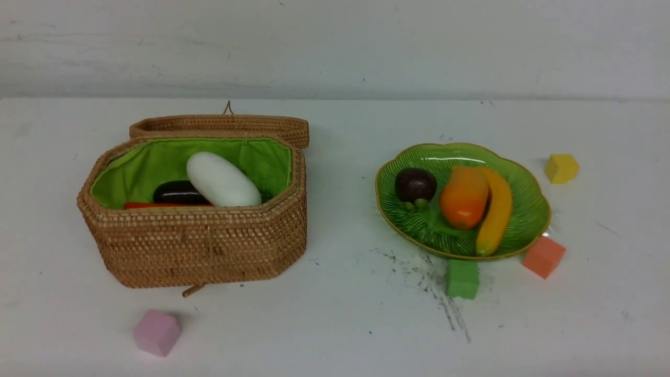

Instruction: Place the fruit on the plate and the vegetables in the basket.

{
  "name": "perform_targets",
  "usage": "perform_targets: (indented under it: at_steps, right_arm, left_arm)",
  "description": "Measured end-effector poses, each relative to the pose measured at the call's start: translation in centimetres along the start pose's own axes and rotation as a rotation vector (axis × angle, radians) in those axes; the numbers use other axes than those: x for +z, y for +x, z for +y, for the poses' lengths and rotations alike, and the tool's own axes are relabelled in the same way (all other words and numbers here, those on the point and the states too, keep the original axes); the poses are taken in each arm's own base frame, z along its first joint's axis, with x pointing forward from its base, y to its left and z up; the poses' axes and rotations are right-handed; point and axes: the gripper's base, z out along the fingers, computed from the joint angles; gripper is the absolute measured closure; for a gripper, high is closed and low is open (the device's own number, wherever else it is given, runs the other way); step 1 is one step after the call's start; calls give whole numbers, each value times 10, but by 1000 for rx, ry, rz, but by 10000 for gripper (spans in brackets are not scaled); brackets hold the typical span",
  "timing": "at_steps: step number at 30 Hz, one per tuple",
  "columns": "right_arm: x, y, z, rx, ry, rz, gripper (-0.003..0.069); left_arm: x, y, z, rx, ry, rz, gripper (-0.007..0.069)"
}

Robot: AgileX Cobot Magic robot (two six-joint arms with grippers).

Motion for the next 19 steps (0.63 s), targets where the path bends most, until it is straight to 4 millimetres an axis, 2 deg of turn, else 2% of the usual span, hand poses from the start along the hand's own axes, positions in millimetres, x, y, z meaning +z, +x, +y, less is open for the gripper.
perform_targets:
  at_steps: [19]
  right_arm:
    - [0,0,0,0,0,0,597]
  left_arm:
    - [0,0,0,0,0,0,384]
